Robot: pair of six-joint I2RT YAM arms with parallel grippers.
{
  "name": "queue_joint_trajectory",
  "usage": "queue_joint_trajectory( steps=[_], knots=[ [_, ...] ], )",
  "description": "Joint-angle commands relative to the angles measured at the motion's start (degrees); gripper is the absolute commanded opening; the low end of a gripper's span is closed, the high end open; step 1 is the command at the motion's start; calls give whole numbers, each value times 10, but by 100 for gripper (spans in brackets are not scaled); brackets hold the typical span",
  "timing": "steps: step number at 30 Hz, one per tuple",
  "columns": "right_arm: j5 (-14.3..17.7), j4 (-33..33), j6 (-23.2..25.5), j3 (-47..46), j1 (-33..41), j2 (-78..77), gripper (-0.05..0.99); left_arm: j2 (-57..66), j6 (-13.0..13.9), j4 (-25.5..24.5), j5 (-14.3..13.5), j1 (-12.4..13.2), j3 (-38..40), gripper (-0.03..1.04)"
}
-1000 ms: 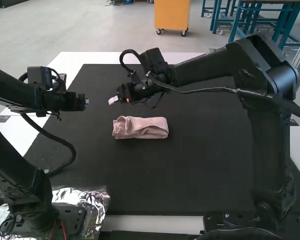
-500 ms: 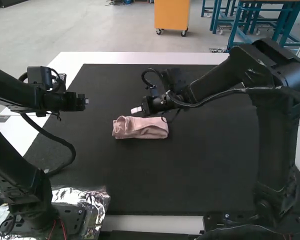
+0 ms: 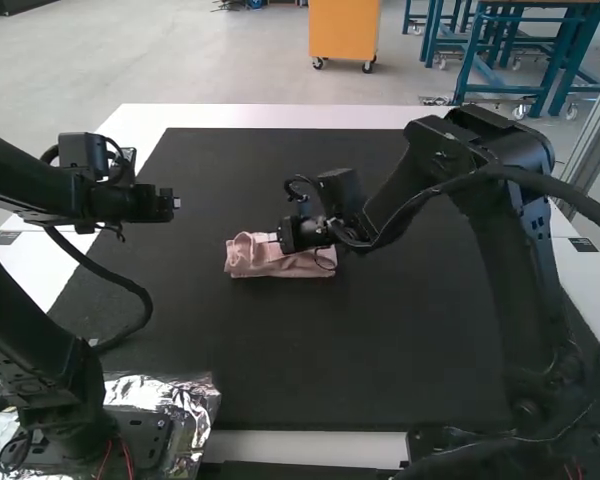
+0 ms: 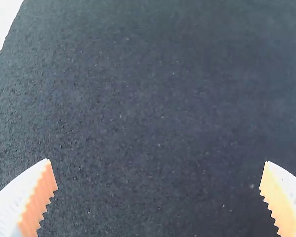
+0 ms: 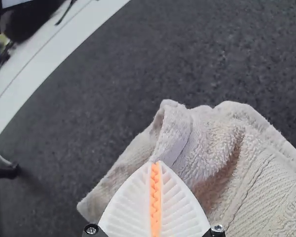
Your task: Fold the towel.
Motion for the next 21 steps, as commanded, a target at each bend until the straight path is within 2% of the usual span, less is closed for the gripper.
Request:
queue_joint_trajectory(
  steps=[1,7,12,18,21],
  knots=[
    [-17,24,29,15,-2,31,-3,-10,-7,1,4,-3,1,97],
    [-17,54,32,33,3,92,-3,-31,-23,-1,4,-4,5,97],
    [-14,59,37,37,8,107,-2,-51,-32,-7,4,-18,7,97],
    [-14,53,65,31,-2,16,-2,-64,-36,-18,3,-36,16,97],
    [-14,39,94,32,-12,-43,-2,-70,-42,-26,3,-43,27,97]
  ],
)
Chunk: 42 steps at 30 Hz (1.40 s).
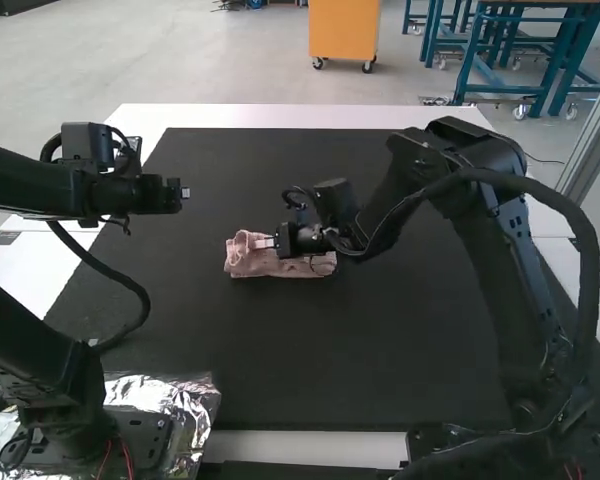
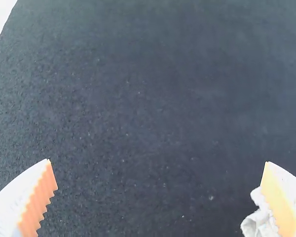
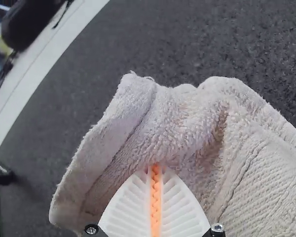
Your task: Fold the towel.
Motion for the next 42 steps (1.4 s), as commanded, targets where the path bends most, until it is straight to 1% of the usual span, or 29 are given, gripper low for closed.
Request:
queue_joint_trajectory(
  steps=[1,6,8,9,10,12,13,14,17,18,19,20,21,23,26,28,29,31,33,34,36,39,42],
  knots=[
    [-3,-8,34,6,-16,-104,-2,-23,-13,-4,3,-8,29,97],
    [2,-77,34,12,-34,-223,-1,-51,-24,-23,1,-20,58,97],
    [13,-106,34,14,-44,-276,9,-66,-29,-35,-2,-30,73,97],
    [18,-122,34,14,-51,-301,18,-74,-29,-43,-2,-35,79,97],
    [24,-138,34,14,-57,-326,31,-83,-29,-52,-3,-40,85,97],
    [49,-174,28,14,-72,-377,63,-102,-29,-67,-6,-49,96,97],
    [55,-186,27,12,-79,-406,80,-114,-29,-75,-7,-54,102,97],
    [64,-201,25,10,-88,-434,92,-127,-29,-83,-9,-57,107,97],
    [88,-233,22,-2,-116,-514,92,-167,-28,-106,-12,-61,122,97],
    [91,-243,11,-8,-126,-541,92,-181,-28,-111,-12,-63,127,97],
    [102,-251,-9,-15,-135,-570,92,-194,-28,-119,-12,-63,130,97],
    [113,-251,-17,-24,-146,-602,92,-209,-27,-128,-12,-61,133,97],
    [116,-254,-25,-34,-156,-633,92,-224,-27,-136,-12,-61,134,97],
    [129,-258,-25,-57,-176,-699,92,-254,-26,-152,-12,-57,135,97],
    [138,-300,-24,-86,-206,-794,92,-310,-25,-171,-9,-55,131,97],
    [144,-326,-24,-107,-225,-858,92,-354,-25,-176,-5,-55,124,97],
    [156,-337,-24,-118,-236,-892,92,-379,-25,-177,-4,-54,121,97],
    [167,-345,-24,-141,-252,-964,92,-432,-26,-171,-5,-55,109,97],
    [180,-349,-24,-162,-269,-1039,92,-489,-29,-162,-8,-55,96,97],
    [181,-354,-24,-170,-276,-1076,92,-517,-32,-161,-13,-54,92,97],
    [187,-389,-25,-176,-291,-1136,92,-567,-41,-166,-13,-53,85,97],
    [204,-450,-57,-174,-315,-1207,92,-639,-42,-179,-28,-52,73,97],
    [238,-494,-86,-173,-334,-1268,92,-715,-42,-180,-52,-51,59,97]
  ],
)
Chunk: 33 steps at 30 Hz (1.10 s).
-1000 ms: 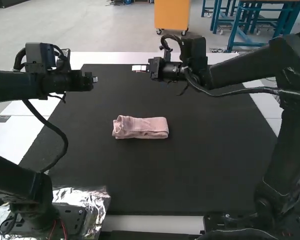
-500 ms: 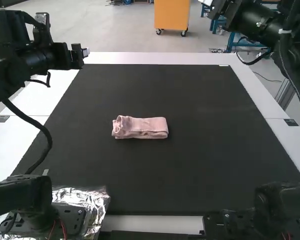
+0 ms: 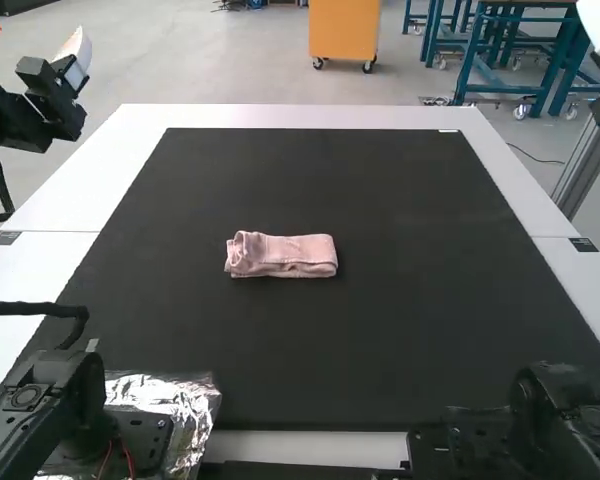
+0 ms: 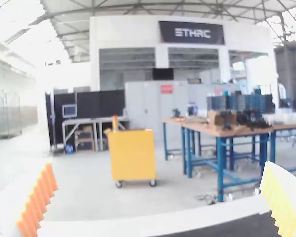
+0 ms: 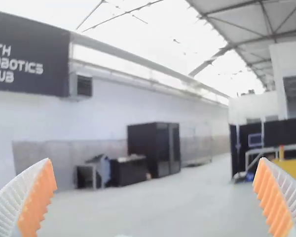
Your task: Fold the towel.
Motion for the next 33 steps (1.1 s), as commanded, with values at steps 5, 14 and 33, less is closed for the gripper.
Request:
queue_joint_trajectory(
  steps=[5,14,33],
  knots=[
    [142,-62,-68,5,-26,-52,92,-95,6,-35,-34,7,-10,97],
    [204,79,-171,-157,-25,-53,92,-96,117,115,-30,4,-142,97],
    [220,105,-220,-470,-28,-54,92,-95,79,179,6,-13,-434,97]
  ],
)
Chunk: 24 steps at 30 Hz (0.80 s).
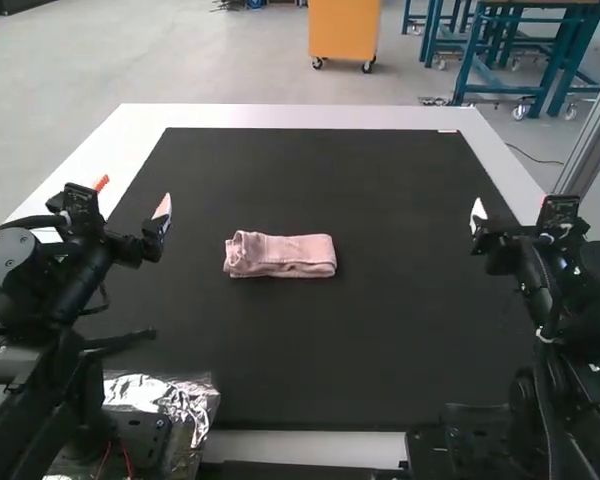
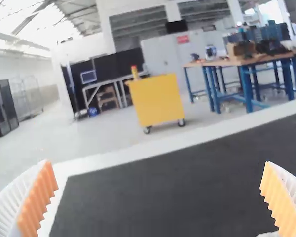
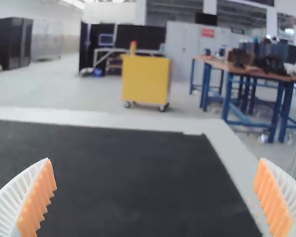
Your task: Fold the towel.
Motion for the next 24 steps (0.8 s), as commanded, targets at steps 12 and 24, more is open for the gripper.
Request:
queue_joint_trajectory(
  steps=[12,24],
  knots=[
    [-9,-104,-5,-4,-8,-5,92,-4,-43,-108,13,-17,-4,97],
    [-10,-104,-5,-4,-7,-4,92,-4,-43,-109,13,-16,-3,97]
  ],
)
